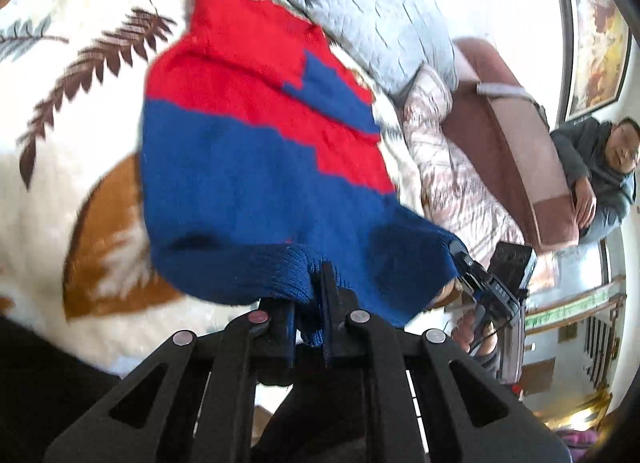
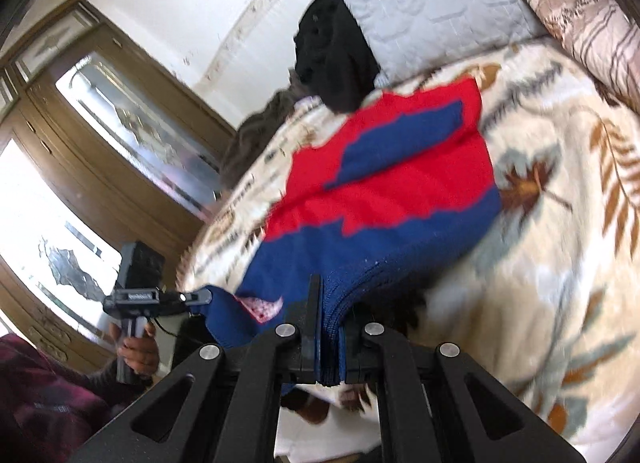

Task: Fold small clothes
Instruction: 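Grasp the blue hem with the left gripper while the right gripper grasps it too, then lift the blue hem with both grippers and fold it over the red chest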

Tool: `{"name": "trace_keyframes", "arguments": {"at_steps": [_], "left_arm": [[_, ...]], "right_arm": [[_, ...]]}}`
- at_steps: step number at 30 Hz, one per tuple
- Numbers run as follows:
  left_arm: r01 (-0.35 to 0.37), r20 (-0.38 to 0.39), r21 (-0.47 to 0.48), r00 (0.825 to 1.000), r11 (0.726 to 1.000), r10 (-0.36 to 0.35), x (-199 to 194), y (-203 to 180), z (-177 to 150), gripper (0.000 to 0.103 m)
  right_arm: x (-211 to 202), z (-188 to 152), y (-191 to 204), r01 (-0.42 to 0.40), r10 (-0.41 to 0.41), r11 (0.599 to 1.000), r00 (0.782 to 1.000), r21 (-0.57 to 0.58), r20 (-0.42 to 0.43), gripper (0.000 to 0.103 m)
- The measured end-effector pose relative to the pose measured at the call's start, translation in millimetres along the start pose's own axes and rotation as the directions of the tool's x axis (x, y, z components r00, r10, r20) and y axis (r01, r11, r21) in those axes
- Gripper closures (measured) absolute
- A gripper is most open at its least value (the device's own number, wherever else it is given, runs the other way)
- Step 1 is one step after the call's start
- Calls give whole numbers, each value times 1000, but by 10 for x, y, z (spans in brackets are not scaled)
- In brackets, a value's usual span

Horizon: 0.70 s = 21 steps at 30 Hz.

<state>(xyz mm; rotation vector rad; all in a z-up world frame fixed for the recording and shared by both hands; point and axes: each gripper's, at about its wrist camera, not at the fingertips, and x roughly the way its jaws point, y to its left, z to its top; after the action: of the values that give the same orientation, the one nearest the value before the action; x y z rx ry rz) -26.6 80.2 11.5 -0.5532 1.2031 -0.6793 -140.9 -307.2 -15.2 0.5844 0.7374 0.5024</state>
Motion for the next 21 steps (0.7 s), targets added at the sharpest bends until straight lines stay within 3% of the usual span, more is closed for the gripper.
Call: {"name": "trace_keyframes", "arguments": {"at_steps": [7,12,21], "left_arm": [[-27,105,7,994,1000,26,-23,32,468,96],[-46,199,-6,979,999,46,-5,71,926,96],[-92,281,-54,954,994,103,322,305,1831,96]], "right_arm": [[138,485,-70,8,-13,999,995,47,103,98],[321,846,-166,17,-33,995,986,97,165,98],[1004,1527,-593,-20,-47,971,961,237,272,98]]}}
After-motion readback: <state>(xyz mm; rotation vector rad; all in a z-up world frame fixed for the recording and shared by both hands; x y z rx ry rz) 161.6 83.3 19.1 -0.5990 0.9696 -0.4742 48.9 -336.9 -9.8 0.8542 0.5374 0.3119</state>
